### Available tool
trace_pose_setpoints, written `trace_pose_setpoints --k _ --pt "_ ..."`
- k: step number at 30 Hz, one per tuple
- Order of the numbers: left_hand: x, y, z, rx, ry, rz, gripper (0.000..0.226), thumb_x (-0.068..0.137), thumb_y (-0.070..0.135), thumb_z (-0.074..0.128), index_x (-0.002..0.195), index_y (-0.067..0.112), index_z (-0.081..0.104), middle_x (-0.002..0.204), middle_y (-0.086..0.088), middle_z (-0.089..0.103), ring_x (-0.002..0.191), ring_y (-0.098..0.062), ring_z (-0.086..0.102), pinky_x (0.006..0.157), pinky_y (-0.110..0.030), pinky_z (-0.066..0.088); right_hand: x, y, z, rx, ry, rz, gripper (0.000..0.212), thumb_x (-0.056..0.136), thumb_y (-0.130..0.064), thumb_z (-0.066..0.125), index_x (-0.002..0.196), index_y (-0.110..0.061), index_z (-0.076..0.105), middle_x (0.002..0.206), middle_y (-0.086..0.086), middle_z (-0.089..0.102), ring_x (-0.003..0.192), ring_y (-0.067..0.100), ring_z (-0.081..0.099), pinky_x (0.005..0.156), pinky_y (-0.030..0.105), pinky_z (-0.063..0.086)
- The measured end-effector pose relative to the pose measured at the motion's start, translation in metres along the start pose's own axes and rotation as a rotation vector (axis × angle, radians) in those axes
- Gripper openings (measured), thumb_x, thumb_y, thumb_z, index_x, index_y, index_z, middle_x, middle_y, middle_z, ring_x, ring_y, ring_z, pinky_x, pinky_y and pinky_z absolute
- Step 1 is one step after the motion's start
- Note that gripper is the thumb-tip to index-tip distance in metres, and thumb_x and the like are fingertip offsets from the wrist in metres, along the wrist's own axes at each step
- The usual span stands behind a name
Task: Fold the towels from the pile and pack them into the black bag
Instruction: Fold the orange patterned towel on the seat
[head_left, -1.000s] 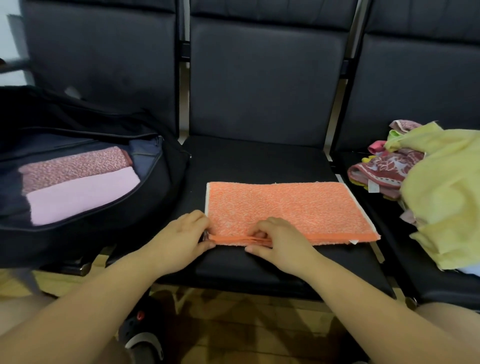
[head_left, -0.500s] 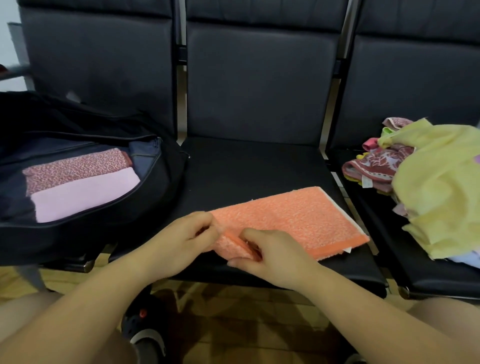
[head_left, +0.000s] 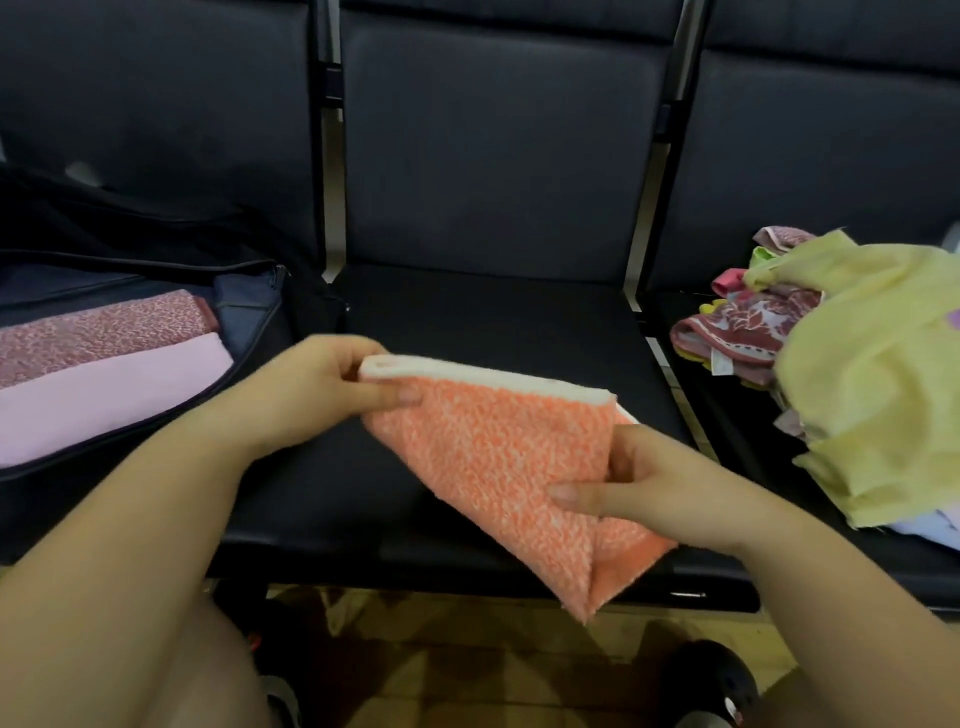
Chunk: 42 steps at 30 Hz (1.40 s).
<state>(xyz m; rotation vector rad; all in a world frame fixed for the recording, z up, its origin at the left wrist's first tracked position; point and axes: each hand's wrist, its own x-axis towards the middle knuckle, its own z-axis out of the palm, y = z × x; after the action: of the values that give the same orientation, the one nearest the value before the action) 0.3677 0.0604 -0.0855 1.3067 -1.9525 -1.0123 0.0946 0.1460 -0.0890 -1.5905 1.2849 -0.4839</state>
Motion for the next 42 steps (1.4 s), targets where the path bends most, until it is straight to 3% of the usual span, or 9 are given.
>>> trace_pose_setpoints --k 7,11,14,17,21,28,31,38,42 --pt "0.031 0.020 0.053 -0.686 0.045 0.070 0.029 0.081 0.043 0.064 0.103 0.026 0.070 0.103 0.003 0.073 0.100 -0.010 0.066 0.089 -0.028 0.049 -0.024 -0.006 -0.032 0.078 0.159 -0.050 0.026 0.077 -0.034 0.059 0.095 -0.018 0.067 0.091 -0.002 0.075 0.085 0.014 0.071 0.072 0.022 0.055" --pt "0.045 0.009 0.087 -0.374 -0.191 -0.096 0.062 0.082 0.057 0.060 0.133 0.023 0.051 0.123 0.010 0.063 0.111 -0.007 0.061 0.104 -0.036 0.043 -0.017 0.019 -0.054 0.055 0.385 0.147 0.033 0.080 -0.041 0.061 0.099 -0.014 0.066 0.094 0.005 0.074 0.086 0.023 0.071 0.080 0.037 0.058" --pt "0.045 -0.008 0.107 0.012 -0.320 -0.189 0.089 0.068 0.067 0.068 0.141 0.027 0.039 0.134 0.011 0.051 0.116 -0.005 0.054 0.103 -0.026 0.041 -0.007 0.047 -0.067 -0.280 0.420 0.428 0.028 0.093 -0.034 0.058 0.108 -0.012 0.061 0.093 0.005 0.069 0.081 0.020 0.067 0.080 0.037 0.056" --pt "0.047 -0.014 0.113 0.109 -0.315 -0.188 0.058 0.077 0.051 0.070 0.127 0.026 0.054 0.122 0.008 0.059 0.109 -0.007 0.057 0.096 -0.025 0.046 0.000 0.061 -0.072 -0.432 0.382 0.569 0.030 0.095 -0.029 0.054 0.114 -0.005 0.058 0.087 0.006 0.064 0.075 0.019 0.063 0.073 0.033 0.053" --pt "0.046 -0.008 0.111 0.186 -0.322 -0.176 0.027 0.079 0.046 0.071 0.092 0.023 0.065 0.087 0.010 0.064 0.079 -0.003 0.059 0.068 -0.019 0.045 0.005 0.064 -0.073 -0.488 0.428 0.558 0.034 0.095 -0.031 0.053 0.115 -0.004 0.059 0.089 0.004 0.059 0.078 0.020 0.058 0.070 0.031 0.047" --pt "0.024 0.011 0.074 0.072 -0.487 -0.177 0.031 0.072 0.044 0.074 0.084 0.016 0.067 0.073 0.006 0.068 0.070 -0.006 0.064 0.067 -0.020 0.052 0.004 0.059 -0.060 -0.251 0.334 0.379 0.029 0.096 -0.033 0.053 0.116 -0.015 0.062 0.105 -0.004 0.066 0.092 0.011 0.062 0.075 0.024 0.049" --pt "0.023 0.008 0.070 0.037 -0.393 -0.203 0.034 0.068 0.043 0.074 0.086 0.016 0.067 0.074 0.005 0.070 0.068 -0.005 0.066 0.063 -0.018 0.049 0.006 0.060 -0.053 -0.170 0.319 0.335 0.027 0.096 -0.032 0.054 0.116 -0.015 0.062 0.108 -0.004 0.066 0.095 0.008 0.062 0.069 0.017 0.044" --pt "0.028 -0.003 0.083 0.320 -0.379 -0.321 0.028 0.084 0.045 0.066 0.086 0.018 0.061 0.085 0.001 0.062 0.070 -0.012 0.061 0.055 -0.021 0.047 0.013 0.074 -0.048 -0.263 0.523 0.323 0.027 0.089 -0.029 0.064 0.108 -0.009 0.062 0.104 0.003 0.065 0.092 0.017 0.062 0.074 0.028 0.051" --pt "0.026 -0.002 0.087 0.529 -0.215 -0.241 0.035 0.078 0.049 0.070 0.099 0.027 0.051 0.098 0.009 0.058 0.086 -0.006 0.057 0.075 -0.027 0.050 0.019 0.079 -0.043 -0.415 0.611 0.273 0.021 0.088 -0.030 0.065 0.102 -0.017 0.058 0.097 -0.002 0.060 0.088 0.013 0.057 0.060 0.016 0.036"
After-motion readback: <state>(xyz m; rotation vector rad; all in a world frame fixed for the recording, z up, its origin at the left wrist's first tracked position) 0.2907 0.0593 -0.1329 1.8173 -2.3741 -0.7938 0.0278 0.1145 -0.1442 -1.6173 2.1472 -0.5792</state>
